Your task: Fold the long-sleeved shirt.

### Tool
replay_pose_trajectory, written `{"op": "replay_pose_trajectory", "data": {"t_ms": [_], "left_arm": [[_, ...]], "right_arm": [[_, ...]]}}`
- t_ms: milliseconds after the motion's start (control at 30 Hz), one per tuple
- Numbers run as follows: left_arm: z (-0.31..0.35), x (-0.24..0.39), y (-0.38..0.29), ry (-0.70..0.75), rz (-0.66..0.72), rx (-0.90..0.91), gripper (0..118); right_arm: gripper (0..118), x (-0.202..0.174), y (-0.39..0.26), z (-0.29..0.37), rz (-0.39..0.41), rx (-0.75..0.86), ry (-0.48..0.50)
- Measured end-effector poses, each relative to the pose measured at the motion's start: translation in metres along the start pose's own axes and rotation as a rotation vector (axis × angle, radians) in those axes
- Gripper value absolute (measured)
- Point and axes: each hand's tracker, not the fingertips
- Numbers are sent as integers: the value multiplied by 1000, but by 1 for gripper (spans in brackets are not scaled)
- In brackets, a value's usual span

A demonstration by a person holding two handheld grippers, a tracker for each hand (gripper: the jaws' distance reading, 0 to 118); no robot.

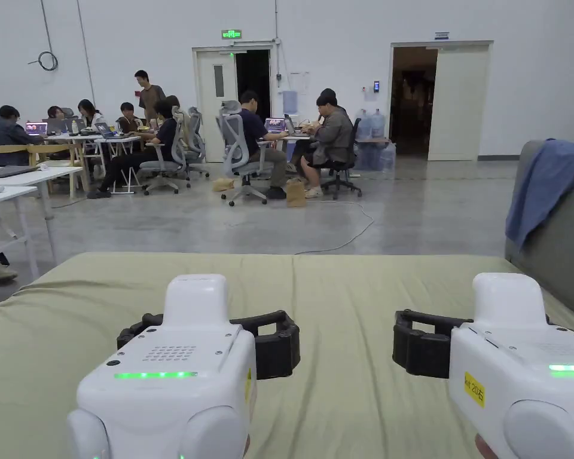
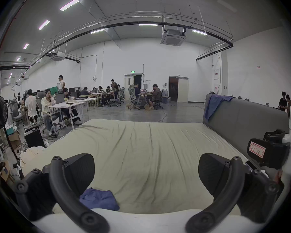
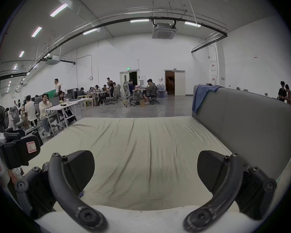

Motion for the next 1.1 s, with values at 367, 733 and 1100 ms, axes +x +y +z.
{"op": "replay_pose_trajectory", "data": {"t_ms": [367,733,1100], "left_arm": [[5,-2,4,-8,17,-8,118],[10,3,-2,29,-2,23,0],[7,-16,6,-21,30,2,0]], "right_arm": [[118,-1,0,2,-7,-2,3],[0,-2,0,14,75,30,-32],[0,-16,0,7,68,31,24]]}}
